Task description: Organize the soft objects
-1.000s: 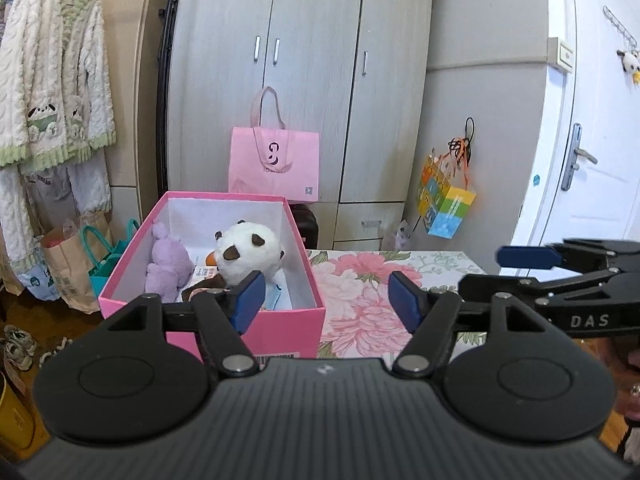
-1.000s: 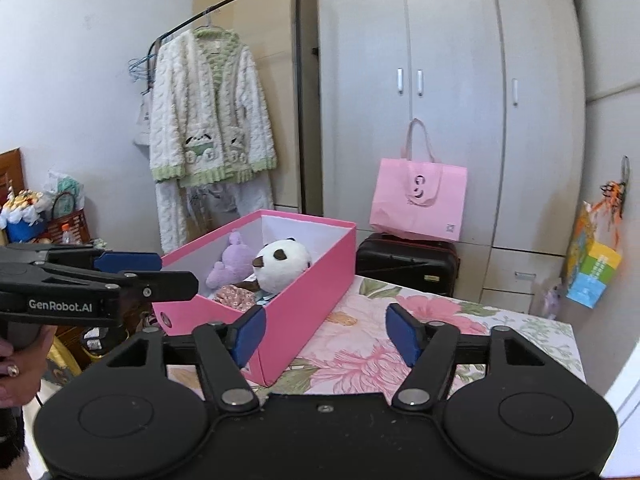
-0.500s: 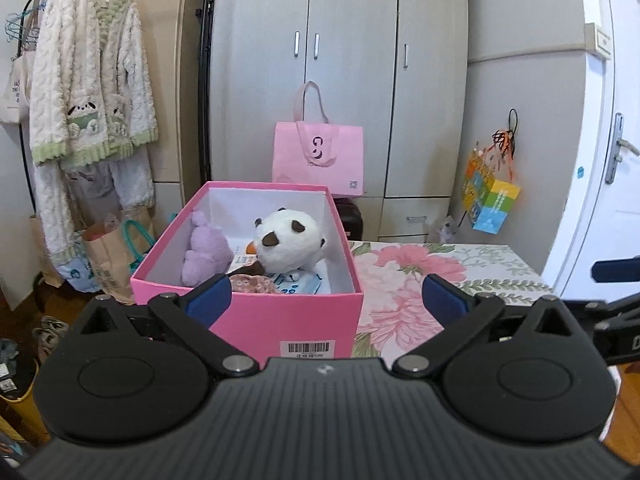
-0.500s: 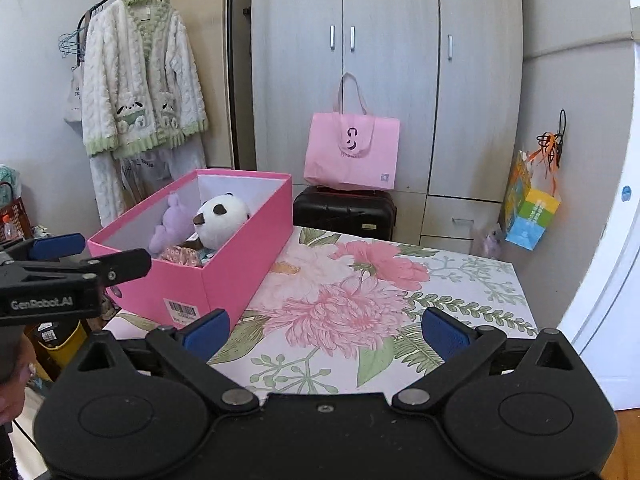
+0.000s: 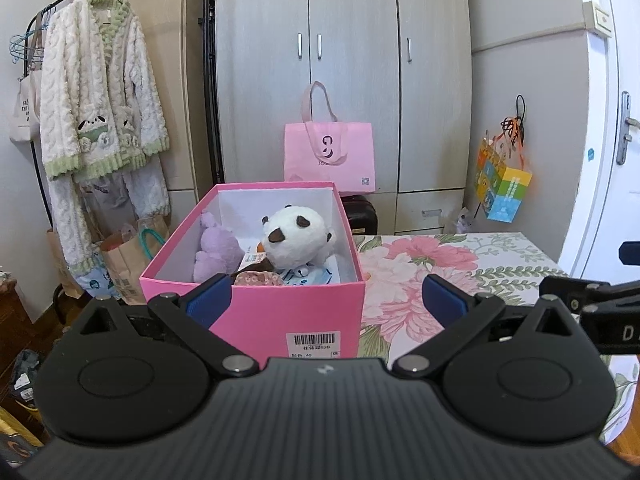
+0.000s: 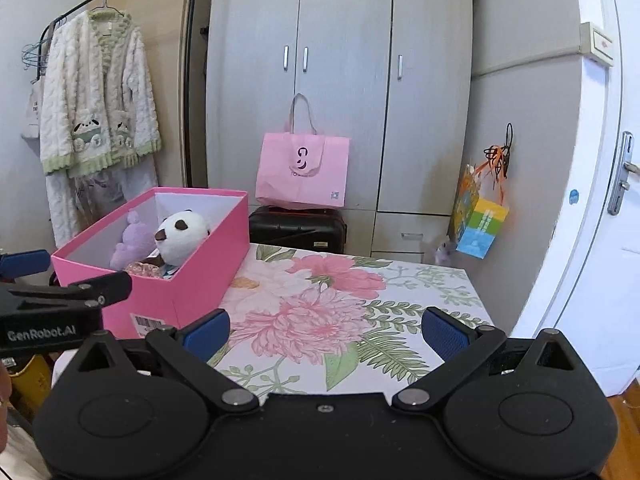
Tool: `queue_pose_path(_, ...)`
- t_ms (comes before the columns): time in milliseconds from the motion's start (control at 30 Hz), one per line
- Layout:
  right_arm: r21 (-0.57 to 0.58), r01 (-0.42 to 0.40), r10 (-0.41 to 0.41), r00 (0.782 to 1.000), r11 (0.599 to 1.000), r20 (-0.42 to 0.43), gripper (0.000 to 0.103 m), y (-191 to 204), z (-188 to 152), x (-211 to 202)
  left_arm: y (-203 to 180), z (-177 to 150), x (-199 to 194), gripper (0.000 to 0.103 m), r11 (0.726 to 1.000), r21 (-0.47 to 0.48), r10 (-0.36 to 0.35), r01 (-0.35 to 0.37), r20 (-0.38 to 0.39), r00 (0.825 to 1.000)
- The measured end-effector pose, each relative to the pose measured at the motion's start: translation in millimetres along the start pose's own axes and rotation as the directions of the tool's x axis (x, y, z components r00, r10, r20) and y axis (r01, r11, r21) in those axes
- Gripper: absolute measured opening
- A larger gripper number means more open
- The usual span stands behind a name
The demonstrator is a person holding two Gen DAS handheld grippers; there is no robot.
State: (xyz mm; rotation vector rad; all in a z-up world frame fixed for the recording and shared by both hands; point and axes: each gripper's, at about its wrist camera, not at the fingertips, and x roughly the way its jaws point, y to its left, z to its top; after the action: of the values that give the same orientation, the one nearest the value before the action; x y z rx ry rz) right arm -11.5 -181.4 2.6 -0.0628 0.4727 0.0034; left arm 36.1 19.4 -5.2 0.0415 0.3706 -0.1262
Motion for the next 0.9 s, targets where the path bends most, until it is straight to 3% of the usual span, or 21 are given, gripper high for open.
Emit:
queue_pose_path(200,0.115,-0.062,0.063,0.998,0.991,-0.004,0.103,-14.5,2.1,-0.8,2.1,-0.2,0.3,0.103,1.0,-0.017,0.001,-0.001,0.002,1.0)
queue_pose_path(367,0.091,-0.019,0.019,1.0,0.996,-0.002,0.103,-13.2,0.0,-0.7,-2.7,4.1,-2.3,0.103,1.0,0.016,0.011,-0.011,-0.007,1.0)
queue_pose_path(900,0.048,0.064,-0.065,0.998,0.997,0.025,0.103,-8.7,-0.4,-4.0,-1.9,0.9,2.0,0.103,1.0,0.002,0.003,-0.002,-0.025,1.0)
